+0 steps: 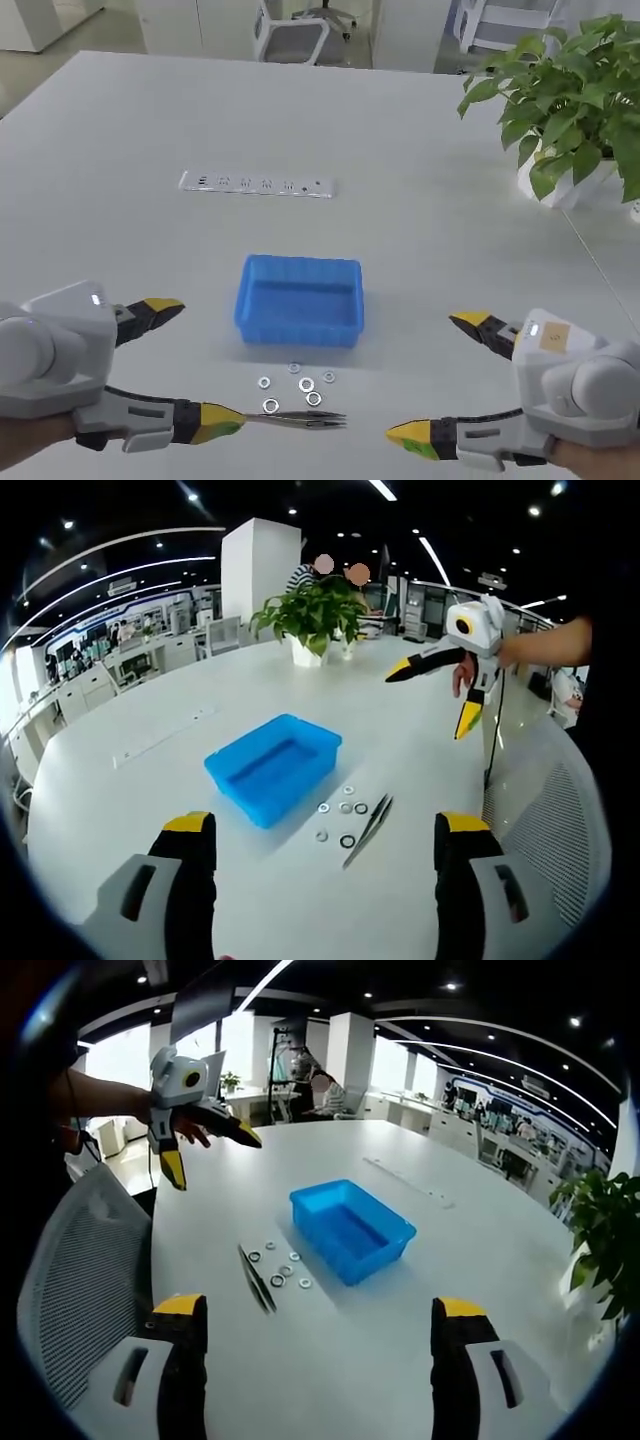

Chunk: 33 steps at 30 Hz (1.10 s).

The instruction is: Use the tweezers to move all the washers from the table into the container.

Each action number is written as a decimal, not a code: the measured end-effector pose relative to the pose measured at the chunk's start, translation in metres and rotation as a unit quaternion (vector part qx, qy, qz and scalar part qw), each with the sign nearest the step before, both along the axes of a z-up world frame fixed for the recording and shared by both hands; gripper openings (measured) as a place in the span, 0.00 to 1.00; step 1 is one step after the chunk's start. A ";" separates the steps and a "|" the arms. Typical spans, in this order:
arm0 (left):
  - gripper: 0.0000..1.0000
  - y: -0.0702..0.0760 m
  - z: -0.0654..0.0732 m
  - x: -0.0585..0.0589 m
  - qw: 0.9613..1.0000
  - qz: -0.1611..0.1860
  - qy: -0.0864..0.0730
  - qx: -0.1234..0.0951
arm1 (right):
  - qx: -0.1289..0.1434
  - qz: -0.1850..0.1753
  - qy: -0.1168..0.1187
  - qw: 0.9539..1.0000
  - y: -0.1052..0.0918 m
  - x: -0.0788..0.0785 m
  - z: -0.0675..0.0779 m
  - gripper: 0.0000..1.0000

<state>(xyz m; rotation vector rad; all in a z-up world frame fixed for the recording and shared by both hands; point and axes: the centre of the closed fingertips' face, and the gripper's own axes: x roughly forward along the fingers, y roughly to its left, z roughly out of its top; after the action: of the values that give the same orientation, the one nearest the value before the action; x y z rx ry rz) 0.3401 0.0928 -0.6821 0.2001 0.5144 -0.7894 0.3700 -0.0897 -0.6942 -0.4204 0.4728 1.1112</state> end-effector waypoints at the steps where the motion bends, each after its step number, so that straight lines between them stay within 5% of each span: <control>1: 0.95 0.000 -0.001 0.000 1.000 -0.002 0.001 0.003 | -0.001 0.002 0.001 1.000 0.000 0.000 -0.001 0.94; 23: 0.75 -0.010 -0.038 -0.002 0.995 -0.075 0.032 0.060 | -0.053 0.092 0.012 0.994 0.018 -0.009 -0.029 0.69; 33: 0.59 -0.009 -0.062 -0.001 0.987 -0.122 0.045 0.097 | -0.075 0.145 0.030 0.986 0.031 -0.016 -0.047 0.48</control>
<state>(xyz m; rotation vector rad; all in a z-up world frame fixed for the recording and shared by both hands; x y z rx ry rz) 0.3390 0.0841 -0.7443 0.4149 0.6599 -0.9914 0.3545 -0.0588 -0.7413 -0.6027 0.5626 1.3765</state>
